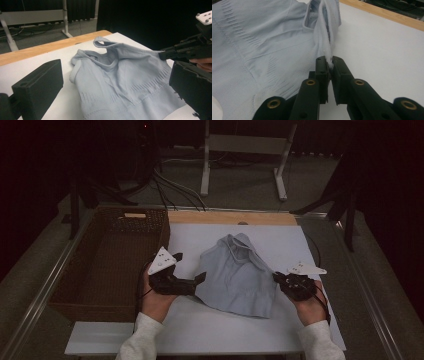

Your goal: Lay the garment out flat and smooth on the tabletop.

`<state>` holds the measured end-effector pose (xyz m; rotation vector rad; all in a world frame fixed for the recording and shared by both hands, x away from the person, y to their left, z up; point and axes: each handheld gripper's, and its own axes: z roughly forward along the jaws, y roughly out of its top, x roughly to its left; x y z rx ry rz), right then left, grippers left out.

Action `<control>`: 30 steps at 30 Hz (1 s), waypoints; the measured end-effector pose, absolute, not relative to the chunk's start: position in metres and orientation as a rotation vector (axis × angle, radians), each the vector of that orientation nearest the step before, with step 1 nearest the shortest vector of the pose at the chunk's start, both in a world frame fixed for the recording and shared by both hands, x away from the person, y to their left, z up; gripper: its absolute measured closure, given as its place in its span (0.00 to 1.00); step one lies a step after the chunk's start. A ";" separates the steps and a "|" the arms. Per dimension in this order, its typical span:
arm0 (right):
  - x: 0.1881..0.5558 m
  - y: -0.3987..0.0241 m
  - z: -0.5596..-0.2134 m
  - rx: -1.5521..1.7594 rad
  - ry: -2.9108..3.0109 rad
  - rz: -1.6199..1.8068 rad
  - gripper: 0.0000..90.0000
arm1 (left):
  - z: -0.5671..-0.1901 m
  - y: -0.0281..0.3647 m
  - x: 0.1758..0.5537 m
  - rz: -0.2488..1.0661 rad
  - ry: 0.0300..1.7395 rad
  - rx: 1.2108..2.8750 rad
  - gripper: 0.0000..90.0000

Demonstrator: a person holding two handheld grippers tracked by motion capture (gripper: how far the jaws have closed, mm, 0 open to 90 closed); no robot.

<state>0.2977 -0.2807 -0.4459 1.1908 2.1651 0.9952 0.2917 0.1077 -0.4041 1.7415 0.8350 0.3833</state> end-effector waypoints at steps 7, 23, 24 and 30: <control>0.295 -0.286 -0.447 1.207 2.154 0.987 0.93 | -0.404 0.108 0.292 0.383 0.835 1.740 0.00; 0.292 -0.288 -0.451 1.202 2.156 0.937 0.93 | -0.404 0.108 0.292 0.379 0.836 1.743 0.00; 0.292 -0.288 -0.451 1.202 2.156 0.936 0.93 | -0.404 0.107 0.292 0.379 0.836 1.743 0.00; 0.290 -0.290 -0.451 1.205 2.151 0.927 0.93 | -0.405 0.107 0.292 0.378 0.835 1.745 0.00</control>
